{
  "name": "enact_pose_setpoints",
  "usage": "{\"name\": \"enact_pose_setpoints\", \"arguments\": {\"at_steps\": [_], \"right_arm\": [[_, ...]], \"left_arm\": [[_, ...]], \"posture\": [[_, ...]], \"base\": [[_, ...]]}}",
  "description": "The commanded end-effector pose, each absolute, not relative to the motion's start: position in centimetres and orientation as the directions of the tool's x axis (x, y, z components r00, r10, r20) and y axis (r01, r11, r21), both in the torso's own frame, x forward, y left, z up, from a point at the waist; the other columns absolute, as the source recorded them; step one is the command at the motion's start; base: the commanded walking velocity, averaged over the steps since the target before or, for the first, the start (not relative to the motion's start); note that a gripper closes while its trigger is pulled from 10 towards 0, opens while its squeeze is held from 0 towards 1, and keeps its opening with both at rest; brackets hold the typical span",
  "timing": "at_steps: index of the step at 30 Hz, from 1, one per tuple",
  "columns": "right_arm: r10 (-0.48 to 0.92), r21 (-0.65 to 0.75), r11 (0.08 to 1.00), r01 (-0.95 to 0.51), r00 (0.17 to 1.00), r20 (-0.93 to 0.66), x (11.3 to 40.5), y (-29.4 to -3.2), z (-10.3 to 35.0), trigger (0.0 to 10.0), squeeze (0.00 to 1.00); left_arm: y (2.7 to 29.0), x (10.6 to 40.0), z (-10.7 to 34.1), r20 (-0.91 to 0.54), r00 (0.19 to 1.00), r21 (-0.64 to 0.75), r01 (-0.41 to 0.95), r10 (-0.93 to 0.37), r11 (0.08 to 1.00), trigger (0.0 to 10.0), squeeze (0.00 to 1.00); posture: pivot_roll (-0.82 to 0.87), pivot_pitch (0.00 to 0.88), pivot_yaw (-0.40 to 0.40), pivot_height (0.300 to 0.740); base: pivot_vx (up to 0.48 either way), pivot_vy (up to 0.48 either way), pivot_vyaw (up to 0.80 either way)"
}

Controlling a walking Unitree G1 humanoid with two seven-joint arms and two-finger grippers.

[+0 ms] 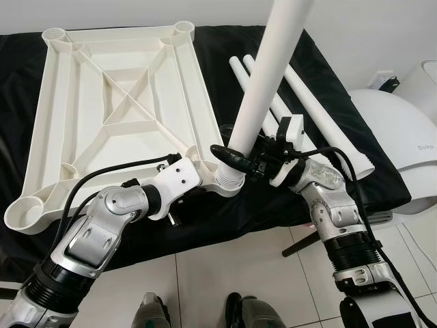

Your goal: Building children table

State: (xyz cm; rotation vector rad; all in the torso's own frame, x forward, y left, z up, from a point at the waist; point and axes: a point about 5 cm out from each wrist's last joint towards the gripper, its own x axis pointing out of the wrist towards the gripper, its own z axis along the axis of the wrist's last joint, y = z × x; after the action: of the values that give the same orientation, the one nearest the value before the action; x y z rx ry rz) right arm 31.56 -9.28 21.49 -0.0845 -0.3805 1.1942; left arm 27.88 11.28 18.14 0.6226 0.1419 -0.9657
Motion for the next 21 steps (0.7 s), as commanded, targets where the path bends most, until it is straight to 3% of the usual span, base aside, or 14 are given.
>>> {"name": "enact_pose_setpoints", "arguments": {"at_steps": [1,12,21], "right_arm": [[0.935,-0.151,0.352,-0.924,0.339,0.108,31.4,-8.6,17.6,10.0,0.0],[0.931,-0.142,0.359,-0.922,0.345,0.117,30.8,-8.9,17.3,10.0,0.0],[0.883,-0.101,0.454,-0.885,0.432,0.181,29.9,-10.0,17.1,10.0,0.0]], "left_arm": [[9.8,26.9,20.3,-0.282,0.556,0.5,0.781,-0.782,0.375,10.0,0.0],[9.8,27.0,20.5,-0.279,0.558,0.502,0.779,-0.781,0.377,10.0,0.0],[9.7,27.0,20.6,-0.276,0.554,0.501,0.78,-0.786,0.374,10.0,0.0]], "posture": [[0.11,0.236,-0.066,0.74],[0.11,0.236,-0.065,0.74],[0.1,0.24,-0.061,0.74]], "base": [[0.0,0.0,0.0],[0.0,0.0,0.0],[0.0,0.0,0.0]]}}
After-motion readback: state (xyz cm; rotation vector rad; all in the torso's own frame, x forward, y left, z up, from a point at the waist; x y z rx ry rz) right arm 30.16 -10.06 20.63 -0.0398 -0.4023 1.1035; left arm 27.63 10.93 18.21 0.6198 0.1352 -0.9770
